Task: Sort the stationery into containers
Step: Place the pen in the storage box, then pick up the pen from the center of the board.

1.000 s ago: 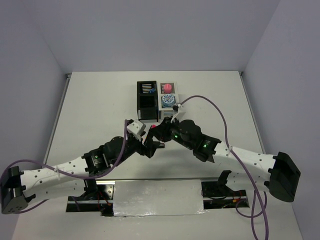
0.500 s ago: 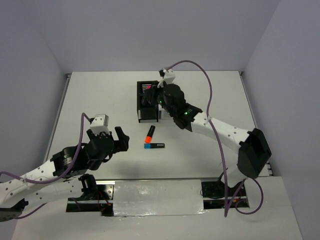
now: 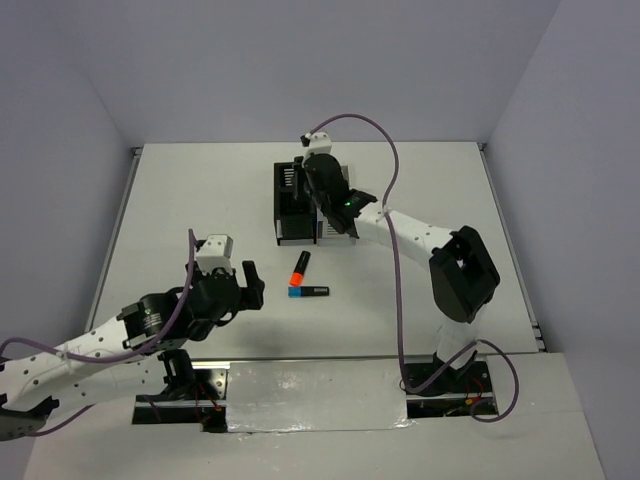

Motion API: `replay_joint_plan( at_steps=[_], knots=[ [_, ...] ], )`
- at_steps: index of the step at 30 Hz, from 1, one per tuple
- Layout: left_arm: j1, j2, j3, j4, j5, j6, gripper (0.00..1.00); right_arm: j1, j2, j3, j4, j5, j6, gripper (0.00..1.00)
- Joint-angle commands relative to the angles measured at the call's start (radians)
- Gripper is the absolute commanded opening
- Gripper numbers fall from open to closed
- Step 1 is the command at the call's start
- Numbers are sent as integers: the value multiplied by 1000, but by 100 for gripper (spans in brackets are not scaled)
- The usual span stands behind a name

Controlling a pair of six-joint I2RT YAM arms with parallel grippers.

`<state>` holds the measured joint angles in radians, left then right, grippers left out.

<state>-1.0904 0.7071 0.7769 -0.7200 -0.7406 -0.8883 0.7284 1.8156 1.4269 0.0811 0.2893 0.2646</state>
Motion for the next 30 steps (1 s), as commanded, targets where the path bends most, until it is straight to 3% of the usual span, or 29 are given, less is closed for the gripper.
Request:
replay_joint_plan(
  at_steps=[1, 2, 4, 6, 8, 11, 15, 19, 30],
  knots=[
    [0, 22, -2, 118, 14, 40, 99, 3, 13, 40, 19, -7, -19, 20],
    [0, 29, -4, 132, 17, 54, 99, 3, 11, 30, 28, -12, -18, 24],
    [-2, 43, -7, 154, 10, 63, 99, 3, 2, 4, 39, -16, -10, 60],
    [4, 67, -7, 195, 6, 81, 99, 3, -25, -14, 46, -16, 1, 75],
    [35, 113, -1, 228, 24, 95, 99, 5, -67, -28, 42, -21, 15, 80],
    [79, 187, 5, 313, 95, 153, 99, 3, -134, -43, 11, -21, 28, 81],
    [202, 302, 4, 433, 312, 232, 98, 3, -388, -121, -27, -7, 58, 84],
    [253, 493, 30, 491, 408, 271, 93, 5, -613, -223, -159, -25, 91, 87],
    [280, 853, 173, 573, 429, 293, 82, 6, -1074, -554, -320, -144, 182, 87]
  ],
)
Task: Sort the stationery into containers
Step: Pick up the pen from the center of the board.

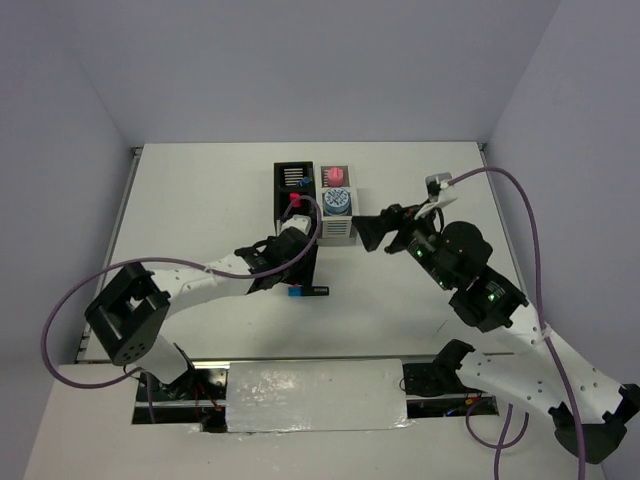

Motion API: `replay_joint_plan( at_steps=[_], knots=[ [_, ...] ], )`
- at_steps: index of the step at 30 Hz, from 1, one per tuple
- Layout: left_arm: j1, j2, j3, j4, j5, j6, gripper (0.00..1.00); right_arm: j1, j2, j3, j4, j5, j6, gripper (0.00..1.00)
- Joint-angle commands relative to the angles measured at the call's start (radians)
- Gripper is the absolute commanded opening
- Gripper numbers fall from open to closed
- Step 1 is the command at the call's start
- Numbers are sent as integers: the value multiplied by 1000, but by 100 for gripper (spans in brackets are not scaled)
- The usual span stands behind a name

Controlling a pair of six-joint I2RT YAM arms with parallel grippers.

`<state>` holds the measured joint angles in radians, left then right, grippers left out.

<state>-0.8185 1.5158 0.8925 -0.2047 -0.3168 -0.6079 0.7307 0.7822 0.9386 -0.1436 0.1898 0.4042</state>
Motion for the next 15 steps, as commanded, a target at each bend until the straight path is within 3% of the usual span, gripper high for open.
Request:
replay_joint_plan(
  at_steps=[1, 6, 15],
  knots=[
    [9, 61, 65, 53, 1, 11, 81, 3, -60, -75, -112, -49, 45, 87],
    [15, 158, 105, 27, -24, -7, 73, 6, -167, -96, -168, -66, 56, 87],
    [19, 214, 100, 21, -59, -41, 65, 6, -221, -107, -202, -58, 53, 88]
  ],
)
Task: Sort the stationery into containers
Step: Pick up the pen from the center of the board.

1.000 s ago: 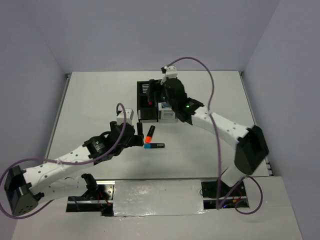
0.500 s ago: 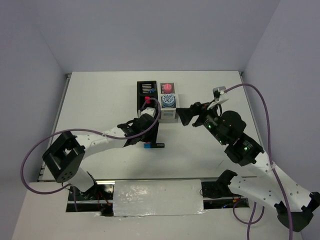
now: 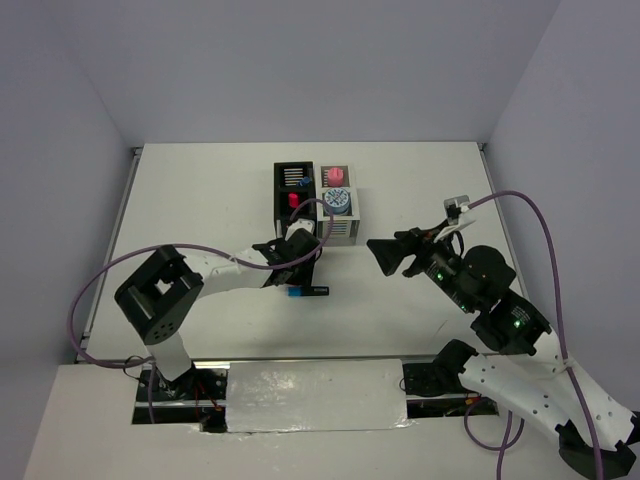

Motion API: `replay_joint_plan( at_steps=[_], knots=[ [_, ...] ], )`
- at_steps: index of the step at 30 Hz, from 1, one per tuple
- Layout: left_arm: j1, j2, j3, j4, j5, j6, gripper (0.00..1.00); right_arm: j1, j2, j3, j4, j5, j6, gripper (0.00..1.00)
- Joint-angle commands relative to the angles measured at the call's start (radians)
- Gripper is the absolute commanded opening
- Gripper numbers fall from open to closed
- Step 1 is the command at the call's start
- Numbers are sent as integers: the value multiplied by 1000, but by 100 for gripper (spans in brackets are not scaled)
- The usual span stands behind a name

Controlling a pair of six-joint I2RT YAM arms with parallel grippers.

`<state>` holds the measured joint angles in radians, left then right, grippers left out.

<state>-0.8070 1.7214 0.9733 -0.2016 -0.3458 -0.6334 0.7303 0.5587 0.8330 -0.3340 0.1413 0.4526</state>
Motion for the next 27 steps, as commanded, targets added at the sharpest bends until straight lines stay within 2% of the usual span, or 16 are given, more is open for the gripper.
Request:
replay_joint_plan(
  at_steps=[1, 7, 12, 13, 14, 17, 23, 27],
  knots=[
    [8, 12, 18, 19, -27, -14, 63, 6, 3, -3, -10, -11, 6, 88],
    [12, 26, -1, 30, -25, -15, 44, 6, 6, -8, -8, -12, 8, 88],
    [19, 14, -19, 41, -13, -5, 35, 6, -2, -9, -8, -11, 11, 88],
    [19, 14, -19, 39, -12, -2, 31, 6, -3, -9, -8, -11, 11, 88],
    [19, 12, -16, 37, -7, 3, 22, 6, -5, -11, -8, -12, 12, 88],
    [19, -15, -15, 31, -5, 18, 15, 6, -9, -21, -5, -8, 17, 88],
    [19, -129, -21, 18, 13, 47, 6, 6, -3, -41, 16, -23, 31, 88],
    [17, -195, -9, -10, 60, 70, 5, 6, 13, -48, 38, -39, 38, 88]
  ],
)
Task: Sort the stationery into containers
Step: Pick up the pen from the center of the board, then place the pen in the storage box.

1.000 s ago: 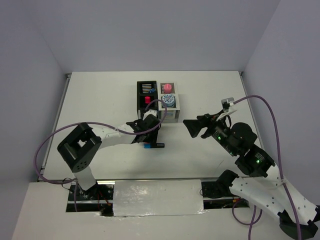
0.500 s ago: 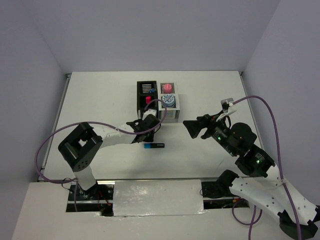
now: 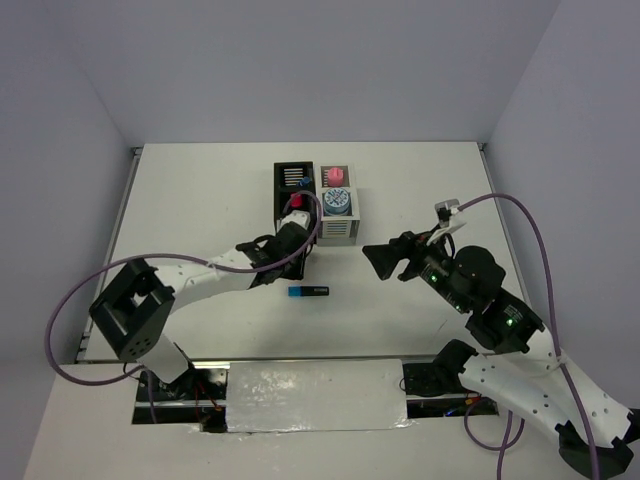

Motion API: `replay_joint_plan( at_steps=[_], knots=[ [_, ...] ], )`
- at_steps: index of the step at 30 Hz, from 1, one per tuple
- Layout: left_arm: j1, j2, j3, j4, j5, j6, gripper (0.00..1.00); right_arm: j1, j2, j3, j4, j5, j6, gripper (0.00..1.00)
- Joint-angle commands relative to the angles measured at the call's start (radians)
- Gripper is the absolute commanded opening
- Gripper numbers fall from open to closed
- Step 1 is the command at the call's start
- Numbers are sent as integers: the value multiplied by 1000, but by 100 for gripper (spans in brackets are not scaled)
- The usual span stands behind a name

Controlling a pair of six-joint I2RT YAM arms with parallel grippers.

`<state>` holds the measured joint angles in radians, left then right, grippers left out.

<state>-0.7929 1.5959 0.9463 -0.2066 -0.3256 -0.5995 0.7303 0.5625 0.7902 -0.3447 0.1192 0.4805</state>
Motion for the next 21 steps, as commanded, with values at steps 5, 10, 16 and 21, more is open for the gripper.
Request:
replay_joint_plan(
  at_steps=[5, 10, 16, 21],
  knots=[
    [-3, -134, 29, -54, 91, 78, 3, 6, 31, -40, 96, -36, 20, 88],
    [-55, -261, -3, -47, 149, 102, 0, 6, 109, -120, 217, -41, 108, 88],
    [-138, -477, -109, 106, 157, 84, 0, 44, 259, -200, 444, 5, 286, 86],
    [-155, -544, -142, 136, 180, 90, 0, 96, 414, -140, 544, 19, 305, 85]
  ],
)
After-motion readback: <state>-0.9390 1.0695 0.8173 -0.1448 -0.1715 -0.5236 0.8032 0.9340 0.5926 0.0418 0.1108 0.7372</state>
